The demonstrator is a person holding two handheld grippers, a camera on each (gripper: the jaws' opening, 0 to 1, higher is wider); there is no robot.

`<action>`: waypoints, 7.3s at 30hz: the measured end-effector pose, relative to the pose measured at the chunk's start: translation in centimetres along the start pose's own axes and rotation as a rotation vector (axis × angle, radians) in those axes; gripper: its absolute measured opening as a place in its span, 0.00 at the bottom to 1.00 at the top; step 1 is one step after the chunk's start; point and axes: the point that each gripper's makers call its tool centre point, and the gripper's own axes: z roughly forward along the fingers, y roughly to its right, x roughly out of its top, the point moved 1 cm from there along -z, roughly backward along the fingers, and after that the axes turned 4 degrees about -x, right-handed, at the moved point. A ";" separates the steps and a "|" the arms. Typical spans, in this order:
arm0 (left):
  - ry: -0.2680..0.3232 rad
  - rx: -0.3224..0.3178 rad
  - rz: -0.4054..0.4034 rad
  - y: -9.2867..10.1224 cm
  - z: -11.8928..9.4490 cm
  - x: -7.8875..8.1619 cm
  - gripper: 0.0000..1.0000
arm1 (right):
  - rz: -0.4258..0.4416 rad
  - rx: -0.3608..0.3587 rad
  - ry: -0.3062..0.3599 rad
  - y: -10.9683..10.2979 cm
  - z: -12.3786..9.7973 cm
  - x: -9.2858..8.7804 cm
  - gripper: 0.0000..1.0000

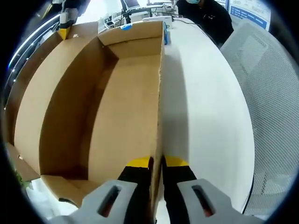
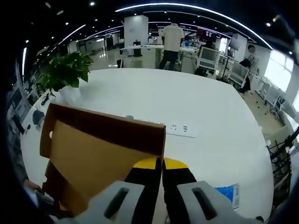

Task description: Operate the shoe box by opening the lid, removing the specified soft item, and placing it in the target area until the item is outside and the box remains undamaged.

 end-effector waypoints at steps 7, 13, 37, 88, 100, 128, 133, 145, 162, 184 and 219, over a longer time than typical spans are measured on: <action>-0.002 -0.002 -0.002 0.1 0.0 -0.1 0.07 | -0.029 0.010 0.025 -0.6 -1.7 -0.3 0.00; -0.003 0.002 0.000 0.1 0.0 -0.1 0.07 | -0.021 0.003 0.050 -0.8 -3.4 -0.6 0.00; 0.001 0.001 0.013 0.1 0.0 0.0 0.07 | -0.048 -0.002 0.099 -0.1 -6.8 -1.4 0.00; 0.010 0.031 0.039 -0.9 -0.3 0.0 0.06 | 0.043 -0.141 0.307 -1.8 -11.6 -6.8 0.00; 0.201 0.104 -0.077 -0.9 -2.7 3.3 0.32 | -0.007 -0.167 0.341 -2.1 -11.7 -7.0 0.00; 0.508 0.520 -0.833 -1.3 -12.8 -0.8 0.76 | -0.011 -0.118 0.327 -2.0 -11.5 -7.4 0.00; 0.547 0.591 -0.865 -3.1 -15.3 -0.7 0.74 | -0.006 -0.104 0.329 -2.0 -11.7 -8.0 0.00; 0.540 0.620 -0.803 -5.2 -17.2 0.3 0.66 | -0.021 -0.096 0.307 -2.3 -12.0 -9.4 0.00; 0.500 0.591 -0.777 -4.9 -16.0 1.7 0.56 | -0.153 -0.020 0.281 -3.9 -13.4 -11.1 0.13; 0.458 0.524 -0.755 -2.9 -14.4 2.1 0.68 | -0.150 0.058 0.265 -6.5 -14.0 -12.8 0.45; 0.404 0.482 -0.884 -0.4 -10.6 0.4 0.70 | -0.112 0.171 0.148 -9.2 -13.5 -18.5 0.70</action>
